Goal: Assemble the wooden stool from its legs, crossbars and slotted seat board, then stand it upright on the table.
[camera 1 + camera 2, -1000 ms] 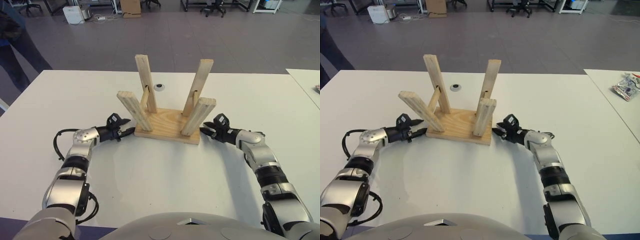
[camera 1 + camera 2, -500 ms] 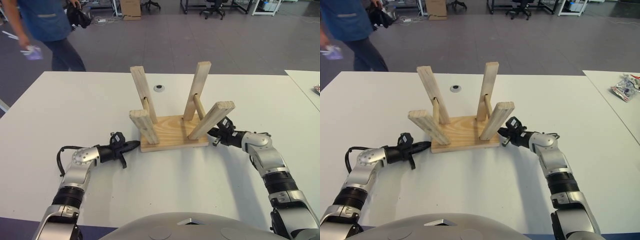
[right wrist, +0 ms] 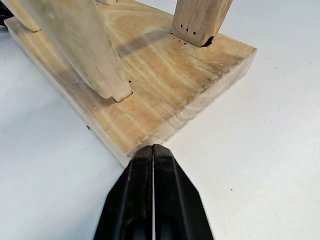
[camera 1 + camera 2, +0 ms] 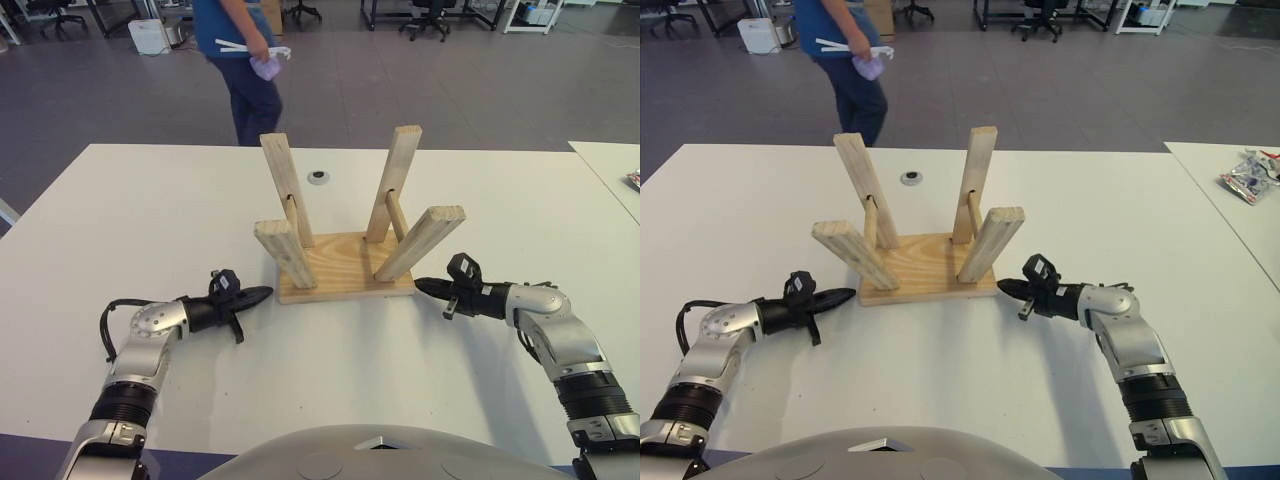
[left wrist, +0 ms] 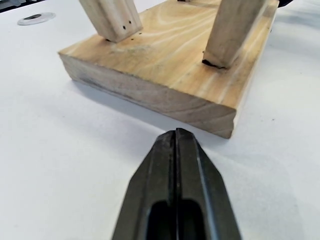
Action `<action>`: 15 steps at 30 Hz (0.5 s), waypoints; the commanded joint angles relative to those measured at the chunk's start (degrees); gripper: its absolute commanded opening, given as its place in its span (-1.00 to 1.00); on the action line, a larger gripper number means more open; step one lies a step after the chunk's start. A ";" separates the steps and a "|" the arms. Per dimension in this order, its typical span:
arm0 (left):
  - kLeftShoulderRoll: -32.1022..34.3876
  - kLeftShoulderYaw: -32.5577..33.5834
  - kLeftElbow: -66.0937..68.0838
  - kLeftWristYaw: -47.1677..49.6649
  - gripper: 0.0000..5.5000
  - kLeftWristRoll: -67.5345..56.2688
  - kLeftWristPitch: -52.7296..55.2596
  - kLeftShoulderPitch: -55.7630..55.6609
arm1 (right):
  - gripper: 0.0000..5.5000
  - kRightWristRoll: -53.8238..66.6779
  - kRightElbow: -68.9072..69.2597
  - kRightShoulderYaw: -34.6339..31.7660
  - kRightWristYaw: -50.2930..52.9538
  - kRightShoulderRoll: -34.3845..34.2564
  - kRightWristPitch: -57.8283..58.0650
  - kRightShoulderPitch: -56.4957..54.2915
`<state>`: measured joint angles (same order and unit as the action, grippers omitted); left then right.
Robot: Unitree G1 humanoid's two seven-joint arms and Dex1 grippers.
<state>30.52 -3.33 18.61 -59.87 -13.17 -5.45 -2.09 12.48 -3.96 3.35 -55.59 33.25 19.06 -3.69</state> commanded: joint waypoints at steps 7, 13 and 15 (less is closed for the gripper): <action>-1.16 -3.15 -4.77 0.18 -0.99 0.80 2.10 1.11 | -1.00 -0.23 1.94 3.23 0.14 -1.16 0.36 1.27; -2.55 -4.38 -6.07 1.49 -0.99 0.88 2.25 1.67 | -1.00 2.57 7.59 3.91 -1.16 -1.84 3.11 1.77; -1.96 -4.75 -8.05 1.00 -0.99 0.41 3.18 2.33 | -1.00 3.22 9.86 3.72 -1.76 -1.20 4.39 1.85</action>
<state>30.22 -5.09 13.62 -57.33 -12.84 -2.97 -0.17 11.78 1.18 5.05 -54.51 33.62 23.36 -1.32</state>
